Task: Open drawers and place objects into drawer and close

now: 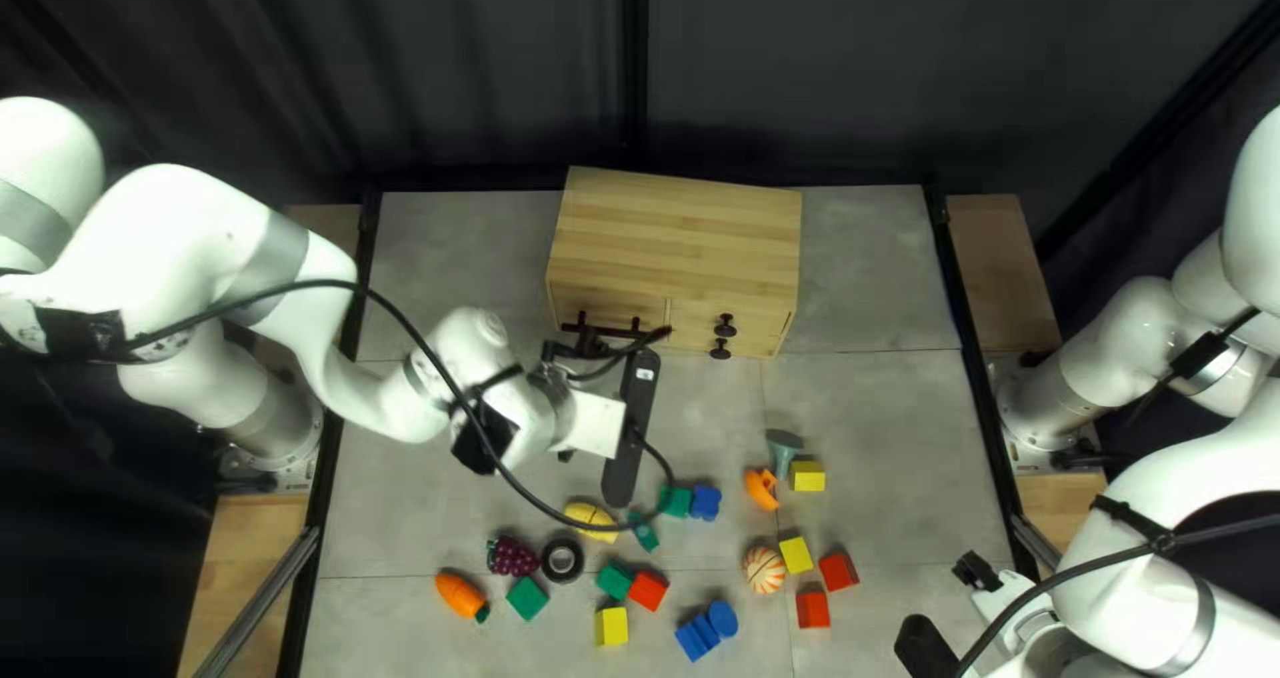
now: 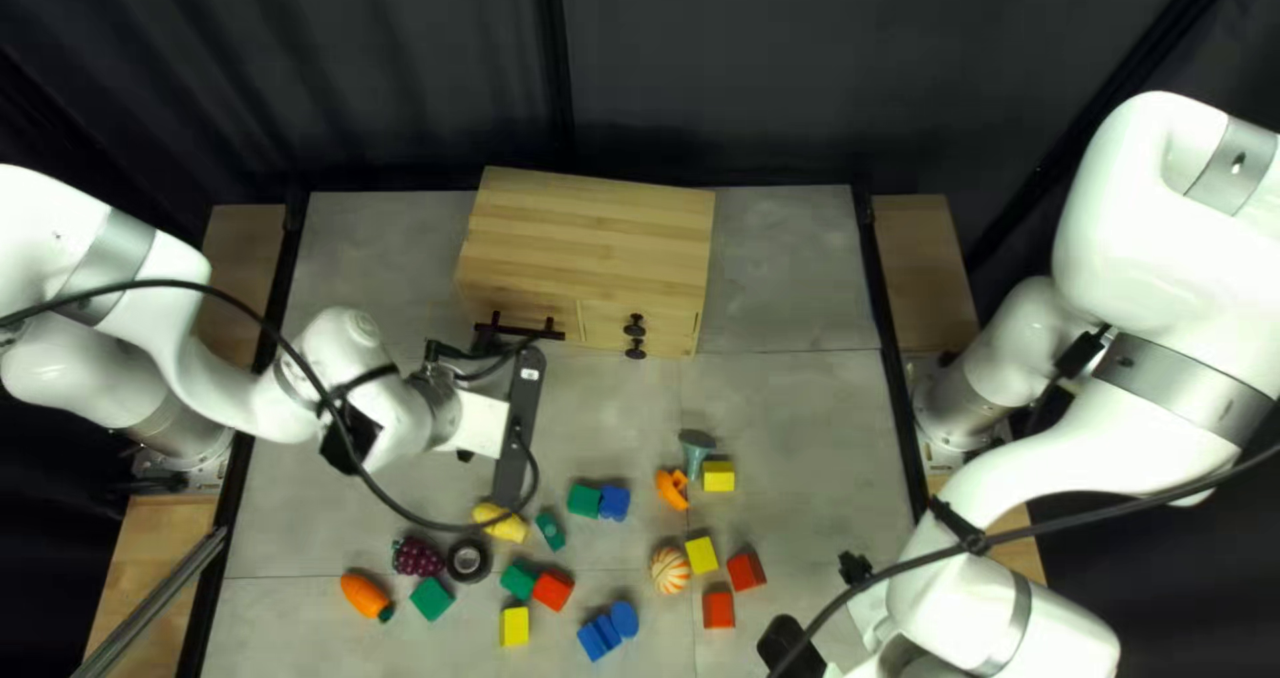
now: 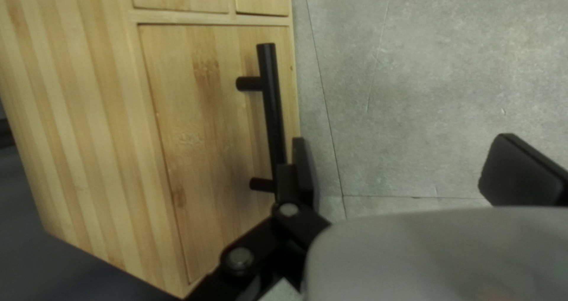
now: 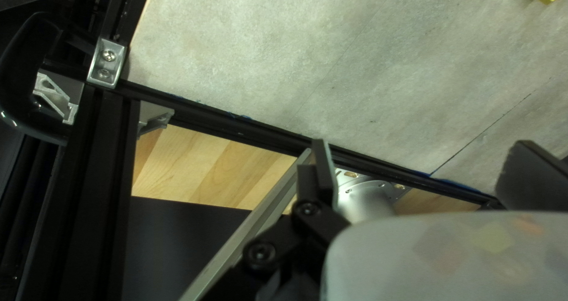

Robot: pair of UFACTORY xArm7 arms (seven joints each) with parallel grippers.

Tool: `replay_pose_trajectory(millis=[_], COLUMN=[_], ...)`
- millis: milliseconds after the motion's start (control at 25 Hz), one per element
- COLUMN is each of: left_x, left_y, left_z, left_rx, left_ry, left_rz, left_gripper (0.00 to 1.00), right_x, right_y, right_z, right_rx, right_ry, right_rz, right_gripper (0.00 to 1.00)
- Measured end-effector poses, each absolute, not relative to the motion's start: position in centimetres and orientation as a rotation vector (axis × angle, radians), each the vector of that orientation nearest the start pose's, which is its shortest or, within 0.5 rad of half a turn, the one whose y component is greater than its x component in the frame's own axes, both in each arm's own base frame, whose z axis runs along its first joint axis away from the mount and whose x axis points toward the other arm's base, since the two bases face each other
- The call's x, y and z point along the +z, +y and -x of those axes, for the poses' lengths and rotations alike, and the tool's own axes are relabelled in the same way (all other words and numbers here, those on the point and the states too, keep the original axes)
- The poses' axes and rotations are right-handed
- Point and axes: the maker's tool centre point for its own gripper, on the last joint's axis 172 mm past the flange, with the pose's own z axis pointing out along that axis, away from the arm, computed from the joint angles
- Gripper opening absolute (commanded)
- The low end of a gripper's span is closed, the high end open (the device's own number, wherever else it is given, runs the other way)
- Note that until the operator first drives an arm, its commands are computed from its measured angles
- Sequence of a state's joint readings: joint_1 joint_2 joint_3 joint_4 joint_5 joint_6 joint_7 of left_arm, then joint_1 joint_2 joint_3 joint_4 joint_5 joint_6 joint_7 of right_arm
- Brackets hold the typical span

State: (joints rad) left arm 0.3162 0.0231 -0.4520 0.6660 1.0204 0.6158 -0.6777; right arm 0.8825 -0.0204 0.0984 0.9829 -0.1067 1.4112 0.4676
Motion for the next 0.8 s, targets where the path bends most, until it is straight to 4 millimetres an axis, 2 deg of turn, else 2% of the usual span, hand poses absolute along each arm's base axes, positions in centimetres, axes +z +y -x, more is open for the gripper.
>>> replay_pose_trajectory(millis=[400,600,800], left_x=[6.2,6.4,7.2], left_y=[3.6,4.3,3.9], left_z=[-45.9,-45.8,-45.6], left_rx=[-0.292,-0.226,-0.15], left_ry=[0.344,0.282,0.246], left_rz=[2.595,2.591,2.582], left_gripper=[1.0,1.0,1.0], right_x=[16.6,16.6,16.6], right_y=[26.8,26.8,26.8], right_z=[-21.2,-21.2,-21.2], right_rx=[0.417,0.417,0.417], right_ry=[-0.943,-0.943,-0.943], right_rz=[3.332,3.332,3.332], right_gripper=[1.0,1.0,1.0])
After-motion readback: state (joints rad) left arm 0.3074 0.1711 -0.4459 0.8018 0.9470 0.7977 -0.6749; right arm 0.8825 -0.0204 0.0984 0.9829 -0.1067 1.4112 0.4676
